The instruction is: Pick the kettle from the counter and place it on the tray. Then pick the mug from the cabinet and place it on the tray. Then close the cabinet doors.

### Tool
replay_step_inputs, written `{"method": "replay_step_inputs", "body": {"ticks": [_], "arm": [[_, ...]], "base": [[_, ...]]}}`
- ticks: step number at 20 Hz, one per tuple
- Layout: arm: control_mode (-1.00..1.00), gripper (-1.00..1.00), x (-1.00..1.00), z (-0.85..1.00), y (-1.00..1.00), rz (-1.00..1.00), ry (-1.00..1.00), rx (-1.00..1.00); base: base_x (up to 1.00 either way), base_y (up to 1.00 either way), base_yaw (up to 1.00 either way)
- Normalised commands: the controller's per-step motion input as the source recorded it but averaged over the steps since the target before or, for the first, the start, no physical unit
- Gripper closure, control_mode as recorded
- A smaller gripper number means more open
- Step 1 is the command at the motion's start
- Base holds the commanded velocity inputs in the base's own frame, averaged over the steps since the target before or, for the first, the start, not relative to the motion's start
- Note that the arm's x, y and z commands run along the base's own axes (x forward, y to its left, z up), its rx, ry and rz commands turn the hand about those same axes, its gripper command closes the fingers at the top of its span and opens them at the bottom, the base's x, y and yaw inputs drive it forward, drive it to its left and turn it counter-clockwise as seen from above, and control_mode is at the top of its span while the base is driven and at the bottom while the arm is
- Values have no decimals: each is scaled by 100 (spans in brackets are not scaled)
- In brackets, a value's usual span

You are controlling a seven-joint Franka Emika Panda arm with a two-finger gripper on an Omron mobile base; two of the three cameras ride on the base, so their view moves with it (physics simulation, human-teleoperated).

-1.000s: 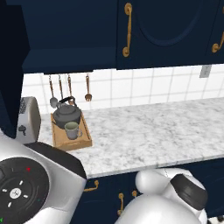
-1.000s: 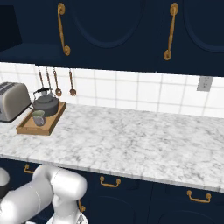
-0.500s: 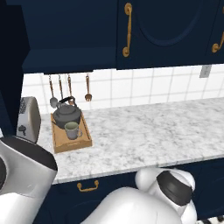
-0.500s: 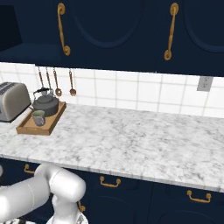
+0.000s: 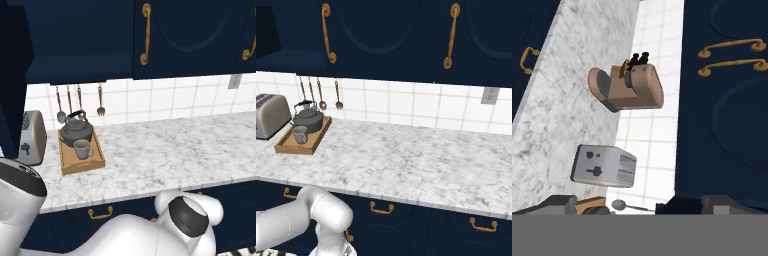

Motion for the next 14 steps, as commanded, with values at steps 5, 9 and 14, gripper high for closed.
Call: {"method": "replay_step_inputs", "body": {"ticks": [5,9,14], "arm": [[-100,-100,18,-5,0,-19,-4,0],[-100,-100,16,7,0,-16,-4,0],[-100,-100,4,22,0,-20,-6,0]], "base": [[0,0,0],[0,0,0],[0,0,0]]}}
